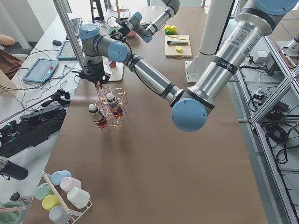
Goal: Take tea from basket to plate
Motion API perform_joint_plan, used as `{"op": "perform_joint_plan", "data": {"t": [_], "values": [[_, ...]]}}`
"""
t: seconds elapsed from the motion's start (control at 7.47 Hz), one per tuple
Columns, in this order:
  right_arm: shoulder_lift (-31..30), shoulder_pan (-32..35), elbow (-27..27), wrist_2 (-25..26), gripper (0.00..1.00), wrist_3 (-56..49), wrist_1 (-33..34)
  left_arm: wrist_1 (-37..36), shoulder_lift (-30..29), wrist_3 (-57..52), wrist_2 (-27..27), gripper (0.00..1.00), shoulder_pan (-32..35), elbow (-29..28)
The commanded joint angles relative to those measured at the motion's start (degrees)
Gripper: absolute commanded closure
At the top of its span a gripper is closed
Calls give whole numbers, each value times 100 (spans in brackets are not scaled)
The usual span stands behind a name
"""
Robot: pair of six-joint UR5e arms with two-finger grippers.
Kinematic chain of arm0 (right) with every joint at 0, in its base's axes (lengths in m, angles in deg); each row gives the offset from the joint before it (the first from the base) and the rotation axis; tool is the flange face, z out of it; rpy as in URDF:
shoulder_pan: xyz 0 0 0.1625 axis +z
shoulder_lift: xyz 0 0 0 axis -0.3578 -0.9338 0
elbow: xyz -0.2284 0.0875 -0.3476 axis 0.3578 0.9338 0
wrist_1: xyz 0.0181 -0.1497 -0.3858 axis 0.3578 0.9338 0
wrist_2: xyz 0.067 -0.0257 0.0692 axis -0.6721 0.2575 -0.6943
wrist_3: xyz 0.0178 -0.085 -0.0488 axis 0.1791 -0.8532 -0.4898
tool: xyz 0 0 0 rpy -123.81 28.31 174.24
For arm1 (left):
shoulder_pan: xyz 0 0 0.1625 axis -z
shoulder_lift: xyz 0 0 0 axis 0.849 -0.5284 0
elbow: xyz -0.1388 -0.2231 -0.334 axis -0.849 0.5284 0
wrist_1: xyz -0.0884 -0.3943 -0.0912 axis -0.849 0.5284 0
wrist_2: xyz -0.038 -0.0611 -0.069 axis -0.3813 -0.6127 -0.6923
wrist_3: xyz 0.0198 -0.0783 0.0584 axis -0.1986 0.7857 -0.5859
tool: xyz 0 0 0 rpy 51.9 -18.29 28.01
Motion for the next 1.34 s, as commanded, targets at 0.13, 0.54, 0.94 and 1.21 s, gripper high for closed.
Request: {"op": "perform_joint_plan", "data": {"t": [0.13,0.54,0.94,1.21], "values": [[-12,385,-120,-833,1,-39,17,554,-8,-134,18,100,184,-716],[-416,930,-639,-2108,1,-188,779,888,-8,-256,36,100,421,-1224],[-609,1475,-1137,-2776,1,-645,2436,1195,-8,-423,44,100,597,-1611],[-915,1861,-1683,-3741,1,-672,3921,1302,-8,-554,53,100,615,-1744]]}}
